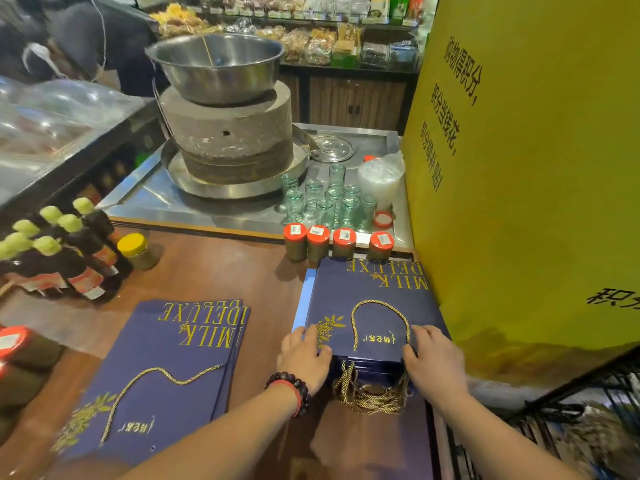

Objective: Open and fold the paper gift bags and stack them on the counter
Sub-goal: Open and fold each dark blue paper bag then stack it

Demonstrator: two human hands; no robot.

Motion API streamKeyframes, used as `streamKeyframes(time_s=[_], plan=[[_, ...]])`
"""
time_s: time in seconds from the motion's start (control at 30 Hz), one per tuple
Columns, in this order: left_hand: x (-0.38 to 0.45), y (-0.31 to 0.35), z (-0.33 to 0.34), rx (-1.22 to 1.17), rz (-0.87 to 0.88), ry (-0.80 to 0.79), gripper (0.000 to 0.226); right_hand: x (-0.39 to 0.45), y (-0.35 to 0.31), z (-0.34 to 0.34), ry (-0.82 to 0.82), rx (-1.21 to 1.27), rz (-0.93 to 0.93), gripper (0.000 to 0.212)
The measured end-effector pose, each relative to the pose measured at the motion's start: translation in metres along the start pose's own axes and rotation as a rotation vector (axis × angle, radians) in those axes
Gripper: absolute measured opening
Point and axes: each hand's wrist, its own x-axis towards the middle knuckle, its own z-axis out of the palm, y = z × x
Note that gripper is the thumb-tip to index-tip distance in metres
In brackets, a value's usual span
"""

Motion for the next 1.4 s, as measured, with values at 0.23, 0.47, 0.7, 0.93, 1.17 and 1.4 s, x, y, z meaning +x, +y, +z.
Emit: streamKeyframes(time_s=[0.23,0.47,0.7,0.93,1.17,1.4], plan=[[-0.019,-0.034,-0.013,-0.006,-0.008,0.011,0.045,-0.027,-0.05,0.002,0.006,0.003,-0.243,0.039],[-0.031,-0.096,-0.044,0.027,-0.015,0.019,0.05,-0.057,-0.127,0.017,-0.045,-0.07,-0.398,0.035],[-0.035,-0.232,-0.082,0.073,-0.117,-0.007,0.048,-0.11,-0.226,0.074,-0.139,-0.111,-0.411,0.039],[-0.046,-0.383,-0.121,0.112,-0.221,-0.052,0.042,-0.158,-0.313,0.145,-0.329,-0.123,-0.283,0.04],[-0.061,-0.466,-0.123,0.002,-0.339,-0.127,0.049,-0.186,-0.338,0.204,-0.588,0.063,0.07,0.042],[-0.072,-0.464,-0.123,-0.152,-0.295,-0.191,0.05,-0.201,-0.351,0.209,-0.519,0.346,0.309,0.032]])
